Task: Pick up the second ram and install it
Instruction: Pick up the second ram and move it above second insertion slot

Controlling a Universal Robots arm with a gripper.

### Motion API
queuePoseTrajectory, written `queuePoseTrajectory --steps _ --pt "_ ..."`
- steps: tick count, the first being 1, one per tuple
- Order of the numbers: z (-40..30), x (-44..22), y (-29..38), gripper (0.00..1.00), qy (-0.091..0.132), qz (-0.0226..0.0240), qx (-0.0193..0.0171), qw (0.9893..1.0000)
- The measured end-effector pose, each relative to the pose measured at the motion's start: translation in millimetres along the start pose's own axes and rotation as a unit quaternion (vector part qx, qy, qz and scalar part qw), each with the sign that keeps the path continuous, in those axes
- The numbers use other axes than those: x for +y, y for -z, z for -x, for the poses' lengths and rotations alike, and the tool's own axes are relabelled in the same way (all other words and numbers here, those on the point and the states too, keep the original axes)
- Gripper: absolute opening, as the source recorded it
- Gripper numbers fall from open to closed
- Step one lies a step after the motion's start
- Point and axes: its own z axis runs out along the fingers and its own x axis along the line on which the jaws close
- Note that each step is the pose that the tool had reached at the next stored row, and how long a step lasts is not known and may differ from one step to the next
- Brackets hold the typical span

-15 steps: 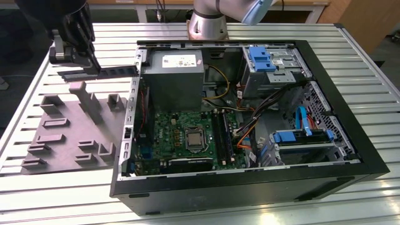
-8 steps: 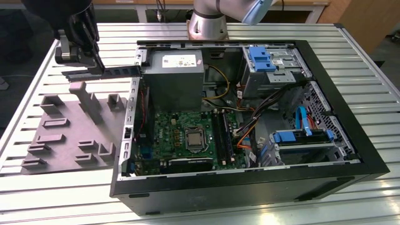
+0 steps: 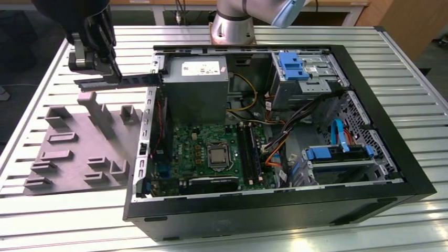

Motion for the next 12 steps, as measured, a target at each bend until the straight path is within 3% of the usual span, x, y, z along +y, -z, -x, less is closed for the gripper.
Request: queuePoseTrajectory --steps 12 --pt "-0.5 -12.3 0.2 0.12 0.0 0.0 0.0 1.0"
